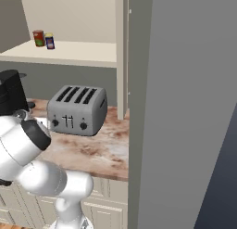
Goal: Pick the cans from the counter and place them in their designated side in the cabinet.
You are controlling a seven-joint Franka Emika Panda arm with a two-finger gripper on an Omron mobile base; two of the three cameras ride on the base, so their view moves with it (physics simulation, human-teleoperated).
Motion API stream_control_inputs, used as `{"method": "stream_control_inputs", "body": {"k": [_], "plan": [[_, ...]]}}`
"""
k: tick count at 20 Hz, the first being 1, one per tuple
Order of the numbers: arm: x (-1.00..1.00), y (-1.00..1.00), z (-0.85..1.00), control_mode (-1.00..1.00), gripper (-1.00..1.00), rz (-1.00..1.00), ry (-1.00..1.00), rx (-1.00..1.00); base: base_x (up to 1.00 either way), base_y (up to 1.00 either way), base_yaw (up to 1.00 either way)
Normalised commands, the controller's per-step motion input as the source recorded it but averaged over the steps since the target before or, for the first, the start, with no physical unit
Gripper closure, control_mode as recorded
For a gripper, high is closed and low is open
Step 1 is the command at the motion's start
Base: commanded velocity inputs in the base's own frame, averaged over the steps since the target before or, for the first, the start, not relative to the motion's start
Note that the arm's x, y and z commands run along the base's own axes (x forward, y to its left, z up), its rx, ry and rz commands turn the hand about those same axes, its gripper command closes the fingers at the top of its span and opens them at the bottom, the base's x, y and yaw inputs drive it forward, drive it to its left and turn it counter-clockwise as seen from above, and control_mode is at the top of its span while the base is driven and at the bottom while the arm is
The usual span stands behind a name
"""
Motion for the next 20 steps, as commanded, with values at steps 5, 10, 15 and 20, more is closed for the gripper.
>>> {"method": "stream_control_inputs", "body": {"k": [5,10,15,20], "plan": [[-0.4,-0.33,0.24,-1.0,1.0,0.0,-0.07,0.0,0.0,0.0,0.0],[-0.32,-0.44,0.37,-1.0,1.0,0.0,-0.03,0.02,0.0,0.0,0.0],[-0.37,-0.33,0.38,-1.0,1.0,0.0,0.0,0.06,0.0,0.0,0.0],[-0.43,-0.18,0.44,-1.0,1.0,0.0,-0.03,0.08,0.0,0.0,0.0]]}}
